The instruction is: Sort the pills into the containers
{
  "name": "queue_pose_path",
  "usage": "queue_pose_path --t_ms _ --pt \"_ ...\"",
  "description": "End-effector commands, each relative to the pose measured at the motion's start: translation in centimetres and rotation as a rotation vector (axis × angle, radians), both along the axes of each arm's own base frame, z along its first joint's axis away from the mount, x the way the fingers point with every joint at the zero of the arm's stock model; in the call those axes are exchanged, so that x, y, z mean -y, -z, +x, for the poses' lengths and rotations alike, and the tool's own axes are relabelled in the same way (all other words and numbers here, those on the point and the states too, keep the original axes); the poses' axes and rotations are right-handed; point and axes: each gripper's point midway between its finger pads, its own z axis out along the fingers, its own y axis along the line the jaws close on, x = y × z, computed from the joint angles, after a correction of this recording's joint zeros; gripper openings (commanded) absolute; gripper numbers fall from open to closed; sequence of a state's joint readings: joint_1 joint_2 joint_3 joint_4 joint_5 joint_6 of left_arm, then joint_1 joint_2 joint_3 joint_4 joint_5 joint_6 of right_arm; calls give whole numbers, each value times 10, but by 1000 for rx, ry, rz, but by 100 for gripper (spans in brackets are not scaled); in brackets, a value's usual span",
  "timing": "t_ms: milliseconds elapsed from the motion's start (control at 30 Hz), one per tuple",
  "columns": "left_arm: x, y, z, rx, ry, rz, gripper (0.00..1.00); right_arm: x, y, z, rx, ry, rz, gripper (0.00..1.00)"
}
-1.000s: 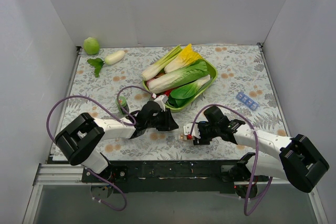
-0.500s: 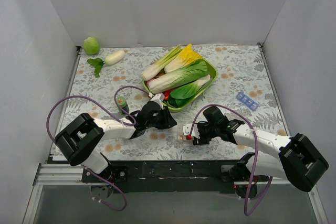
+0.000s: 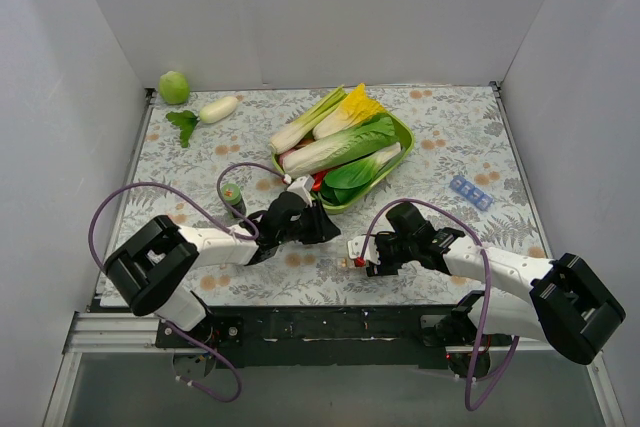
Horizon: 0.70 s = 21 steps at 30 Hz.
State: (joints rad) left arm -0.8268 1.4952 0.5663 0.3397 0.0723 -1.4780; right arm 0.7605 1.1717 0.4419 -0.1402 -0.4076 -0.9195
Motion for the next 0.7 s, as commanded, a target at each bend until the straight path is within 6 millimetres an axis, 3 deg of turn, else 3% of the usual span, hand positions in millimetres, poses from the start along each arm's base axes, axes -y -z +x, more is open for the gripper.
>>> queue_pose_path --t_ms 0,100,267,400,667 --pt "22 -11 -4 39 111 -66 31 15 19 -13 -42 -10 -76 55" --pt "27 -10 -5 53 149 -73 29 15 20 -13 -42 -10 -78 55" --pt "25 -19 -14 86 196 -96 14 16 20 -12 -43 -7 -82 55" --pt "21 -31 -27 105 238 -131 11 16 23 -12 -52 -3 -89 54" --pt "13 -6 -55 -4 310 -99 7 17 24 -10 -57 9 -101 55"
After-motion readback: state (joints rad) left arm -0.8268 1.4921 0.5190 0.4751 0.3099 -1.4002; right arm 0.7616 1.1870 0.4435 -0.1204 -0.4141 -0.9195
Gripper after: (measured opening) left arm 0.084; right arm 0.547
